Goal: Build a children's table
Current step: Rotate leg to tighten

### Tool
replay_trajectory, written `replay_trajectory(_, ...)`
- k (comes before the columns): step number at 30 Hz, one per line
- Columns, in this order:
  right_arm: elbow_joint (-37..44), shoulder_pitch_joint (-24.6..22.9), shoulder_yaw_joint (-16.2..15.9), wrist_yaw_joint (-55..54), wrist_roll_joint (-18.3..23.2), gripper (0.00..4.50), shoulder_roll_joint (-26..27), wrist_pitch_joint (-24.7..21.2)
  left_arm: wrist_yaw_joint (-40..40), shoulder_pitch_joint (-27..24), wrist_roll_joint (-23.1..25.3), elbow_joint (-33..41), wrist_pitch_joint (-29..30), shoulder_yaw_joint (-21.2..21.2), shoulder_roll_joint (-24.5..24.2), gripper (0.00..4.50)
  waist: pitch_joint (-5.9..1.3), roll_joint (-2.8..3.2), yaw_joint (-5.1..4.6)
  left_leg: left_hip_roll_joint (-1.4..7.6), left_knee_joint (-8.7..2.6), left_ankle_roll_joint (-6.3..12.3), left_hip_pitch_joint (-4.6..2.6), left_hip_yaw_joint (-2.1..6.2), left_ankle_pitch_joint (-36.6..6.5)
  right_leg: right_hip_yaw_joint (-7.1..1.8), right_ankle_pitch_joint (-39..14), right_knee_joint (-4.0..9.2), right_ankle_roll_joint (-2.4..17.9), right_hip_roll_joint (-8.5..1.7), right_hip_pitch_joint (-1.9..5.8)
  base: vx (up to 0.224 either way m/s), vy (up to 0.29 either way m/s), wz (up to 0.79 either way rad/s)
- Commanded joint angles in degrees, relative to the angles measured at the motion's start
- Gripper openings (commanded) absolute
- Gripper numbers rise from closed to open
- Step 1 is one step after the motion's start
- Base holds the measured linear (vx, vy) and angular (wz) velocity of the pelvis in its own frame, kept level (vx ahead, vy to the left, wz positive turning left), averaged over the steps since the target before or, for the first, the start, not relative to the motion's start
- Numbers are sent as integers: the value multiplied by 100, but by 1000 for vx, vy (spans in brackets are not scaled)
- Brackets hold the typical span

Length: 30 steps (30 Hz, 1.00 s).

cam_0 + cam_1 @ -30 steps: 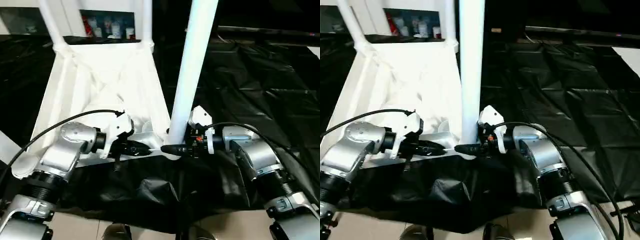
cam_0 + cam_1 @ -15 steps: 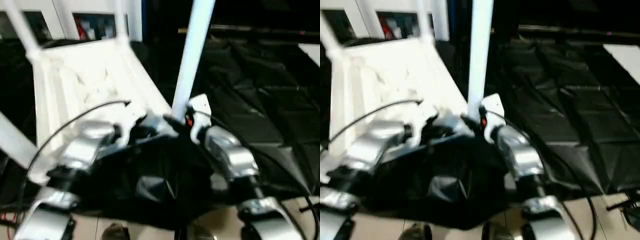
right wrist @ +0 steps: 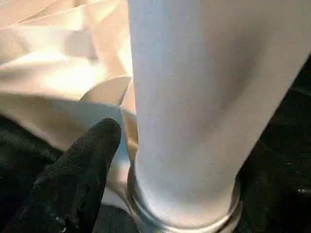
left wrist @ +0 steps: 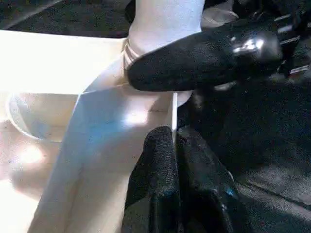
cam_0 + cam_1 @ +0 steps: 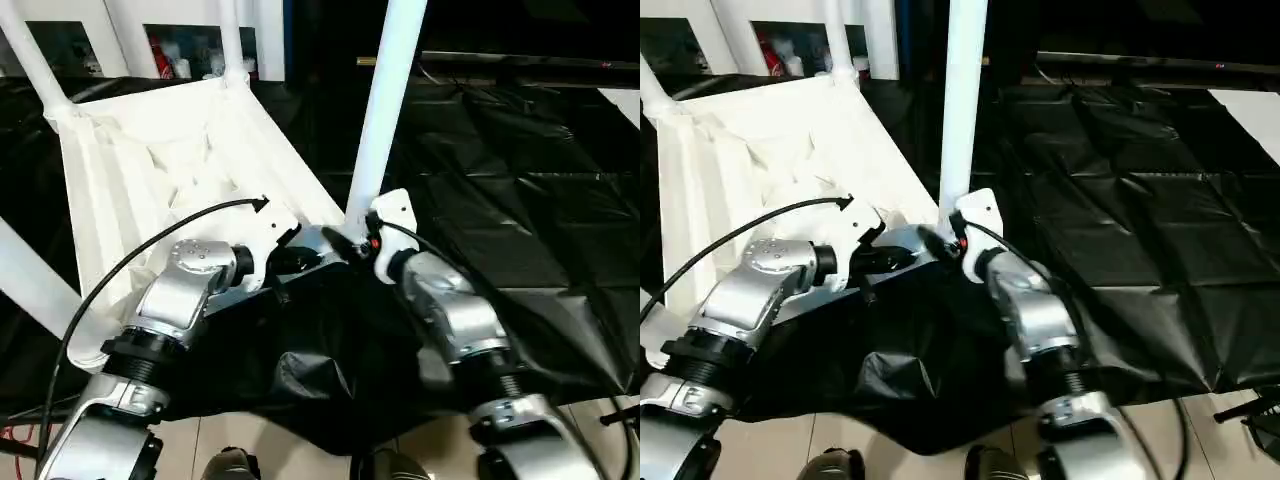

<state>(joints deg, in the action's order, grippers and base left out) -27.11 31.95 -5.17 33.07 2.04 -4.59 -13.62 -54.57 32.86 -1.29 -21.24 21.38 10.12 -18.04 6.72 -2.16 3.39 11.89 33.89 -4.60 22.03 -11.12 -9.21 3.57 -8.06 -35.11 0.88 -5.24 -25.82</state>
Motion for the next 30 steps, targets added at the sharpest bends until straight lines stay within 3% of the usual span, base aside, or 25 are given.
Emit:
replay_trajectory(1,181,52,-419,1057,246,370,-147,-99,-498,-27,-411,383,-354,152,42,0,-503,-27,18,71,-372,369,-65,32,-1089,-244,-1333,375,1056,-228,425,0,0,0)
replay_trajectory(10,582,31,-521,3028,650,370,-1354,-46,-1560,-265,-588,432,-762,191,-546,0,-494,-14,73,87,-368,401,-89,34,-1189,-238,-1554,392,1109,-234,403,0,0,0)
replay_trajectory(18,456,108,-552,3423,679,370,-1596,85,-2027,-308,-662,422,-844,221,-811,0,-505,-16,134,102,-363,379,-94,25,-1087,-239,-1451,362,1203,-231,394,0,0,0)
replay_trajectory(30,558,33,-646,3748,814,259,-1651,-10,-2286,-351,-699,408,-896,247,-967,0,-506,-16,150,102,-361,362,-83,24,-1069,-238,-1407,354,1239,-235,403,0,0,0)
